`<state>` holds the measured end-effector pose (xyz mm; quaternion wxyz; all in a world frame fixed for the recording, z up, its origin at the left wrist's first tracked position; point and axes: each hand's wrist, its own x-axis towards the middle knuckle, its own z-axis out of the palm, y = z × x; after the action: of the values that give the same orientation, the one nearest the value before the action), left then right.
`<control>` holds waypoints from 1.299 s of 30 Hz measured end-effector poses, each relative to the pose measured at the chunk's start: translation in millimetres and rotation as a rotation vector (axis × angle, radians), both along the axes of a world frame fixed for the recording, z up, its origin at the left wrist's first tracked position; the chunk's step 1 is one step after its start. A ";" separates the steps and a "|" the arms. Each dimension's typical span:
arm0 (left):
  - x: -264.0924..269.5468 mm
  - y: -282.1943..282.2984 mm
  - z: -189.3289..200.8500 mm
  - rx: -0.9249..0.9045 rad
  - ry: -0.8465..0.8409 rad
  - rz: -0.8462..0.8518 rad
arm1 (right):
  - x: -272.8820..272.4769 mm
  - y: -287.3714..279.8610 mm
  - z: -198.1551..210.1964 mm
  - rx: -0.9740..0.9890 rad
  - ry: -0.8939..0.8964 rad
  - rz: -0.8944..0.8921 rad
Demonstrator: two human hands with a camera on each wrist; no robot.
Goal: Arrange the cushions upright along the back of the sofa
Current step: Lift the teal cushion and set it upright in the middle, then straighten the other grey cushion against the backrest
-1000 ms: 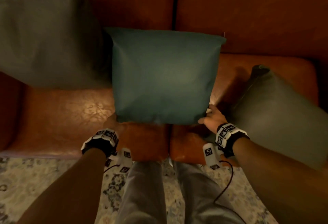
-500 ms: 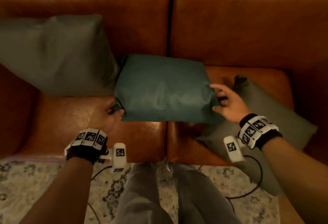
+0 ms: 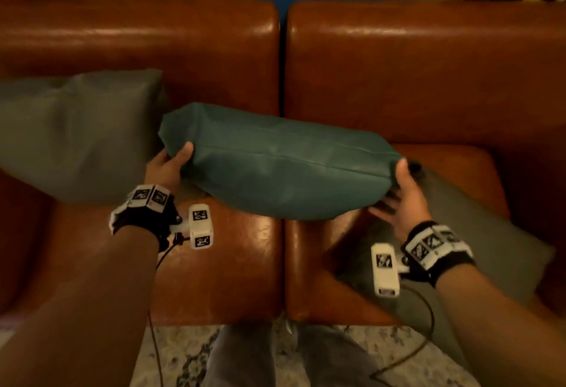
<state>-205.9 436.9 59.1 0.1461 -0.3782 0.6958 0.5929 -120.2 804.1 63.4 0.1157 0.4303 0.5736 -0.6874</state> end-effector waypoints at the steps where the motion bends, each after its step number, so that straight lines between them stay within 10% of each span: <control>1: 0.8 2.4 -6.0 0.055 -0.018 0.044 | 8.1 -11.2 1.0 -0.026 -0.007 0.024; 9: -42.9 16.4 7.7 0.001 0.037 0.190 | -92.9 -28.5 4.3 0.157 0.204 0.035; 16: -40.7 13.8 -8.6 -0.086 0.014 -0.015 | -104.8 -27.8 -10.3 0.483 -0.050 0.443; 21: -63.0 48.3 -4.1 -0.065 0.024 -0.240 | -76.3 -1.7 -9.2 0.499 -0.082 0.177; 31: 10.9 -11.0 -39.9 0.069 0.164 0.056 | -40.3 -14.0 -33.8 0.229 -0.008 0.032; 36: 57.9 -17.6 -89.7 0.436 -0.028 -0.519 | 71.0 25.0 -65.3 0.232 -0.138 -0.017; 39: 77.9 54.6 -101.8 0.063 -0.323 -0.810 | 134.5 51.6 -81.2 0.275 -0.237 0.025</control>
<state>-128.0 491.5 -42.7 0.4854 -0.1577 0.7377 0.4419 14.3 855.7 -17.8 0.1311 0.5130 0.6498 -0.5453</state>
